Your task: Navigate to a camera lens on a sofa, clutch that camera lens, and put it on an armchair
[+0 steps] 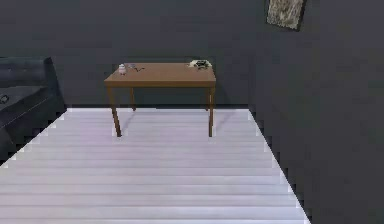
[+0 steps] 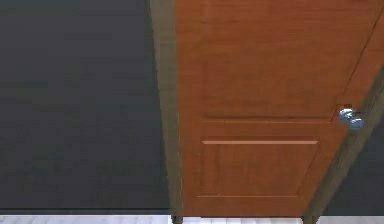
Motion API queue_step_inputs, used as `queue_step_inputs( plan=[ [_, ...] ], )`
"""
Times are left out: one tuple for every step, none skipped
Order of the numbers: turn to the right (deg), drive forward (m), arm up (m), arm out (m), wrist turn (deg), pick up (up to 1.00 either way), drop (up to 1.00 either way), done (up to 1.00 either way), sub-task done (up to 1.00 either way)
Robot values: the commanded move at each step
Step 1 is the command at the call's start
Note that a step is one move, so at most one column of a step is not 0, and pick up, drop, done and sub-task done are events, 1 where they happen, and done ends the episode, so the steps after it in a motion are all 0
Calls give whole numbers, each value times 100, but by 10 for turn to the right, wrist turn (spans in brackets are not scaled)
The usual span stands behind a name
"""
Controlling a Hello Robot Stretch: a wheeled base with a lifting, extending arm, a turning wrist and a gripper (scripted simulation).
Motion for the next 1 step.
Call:
queue_step_inputs(
  plan=[
    [-450,0,0,0,0,0,0,0,0]
  ],
)
